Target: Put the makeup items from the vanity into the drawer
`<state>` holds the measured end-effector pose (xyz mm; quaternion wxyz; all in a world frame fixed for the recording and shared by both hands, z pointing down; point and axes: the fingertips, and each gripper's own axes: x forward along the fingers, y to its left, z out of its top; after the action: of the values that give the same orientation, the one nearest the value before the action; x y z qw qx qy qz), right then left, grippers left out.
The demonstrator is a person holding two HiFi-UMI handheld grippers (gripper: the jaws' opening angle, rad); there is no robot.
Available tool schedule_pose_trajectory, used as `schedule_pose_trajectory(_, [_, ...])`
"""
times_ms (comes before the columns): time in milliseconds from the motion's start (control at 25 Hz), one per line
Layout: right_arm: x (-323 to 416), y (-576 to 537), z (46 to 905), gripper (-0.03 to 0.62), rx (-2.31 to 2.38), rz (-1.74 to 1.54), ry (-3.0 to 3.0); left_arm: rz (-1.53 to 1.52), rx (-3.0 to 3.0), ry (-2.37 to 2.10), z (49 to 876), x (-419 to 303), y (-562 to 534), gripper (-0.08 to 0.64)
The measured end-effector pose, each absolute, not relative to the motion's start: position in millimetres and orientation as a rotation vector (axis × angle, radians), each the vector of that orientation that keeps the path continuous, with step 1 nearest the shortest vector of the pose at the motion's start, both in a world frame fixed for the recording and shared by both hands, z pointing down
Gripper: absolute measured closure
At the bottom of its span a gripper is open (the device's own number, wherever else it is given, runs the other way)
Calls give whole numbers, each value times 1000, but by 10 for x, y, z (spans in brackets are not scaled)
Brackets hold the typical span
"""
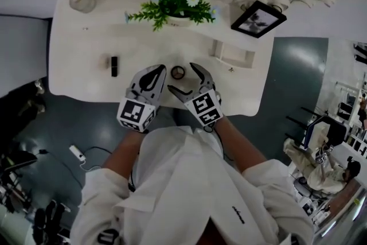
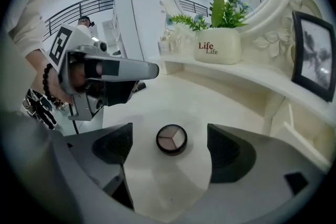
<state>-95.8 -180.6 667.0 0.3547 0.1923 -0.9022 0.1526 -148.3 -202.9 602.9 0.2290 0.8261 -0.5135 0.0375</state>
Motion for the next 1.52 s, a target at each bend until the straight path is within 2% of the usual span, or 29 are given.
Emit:
schedule_pose_trajectory(400, [-989, -1817, 6870, 147, 501, 404, -2304, 114, 2228, -1400, 6204, -1418, -1978, 534])
schedule_pose_trajectory(600, [-1019, -1842, 6919, 209, 521, 394, -2295, 109, 2231, -1390, 6196, -1455, -1969, 534])
schedule_pose_trajectory(880, [-1066, -1850, 7000, 215, 518, 396, -2278, 107, 2237, -1380, 6156, -1499, -1940, 534])
schedule_pose_trajectory(1080, [-1013, -1929, 7005, 305, 560, 352, -2264, 114, 2239, -1377, 6151, -1525, -1923, 534])
schedule_pose_trajectory(1320, [-1012, -1935, 7021, 344, 564, 336, -2260, 117, 2248, -1371, 6117, -1498, -1932, 534])
schedule_pose_trajectory(1520, [-1018, -1940, 6953, 347, 563, 305, -2263, 114, 2262, -1367, 6060, -1458, -1946, 534])
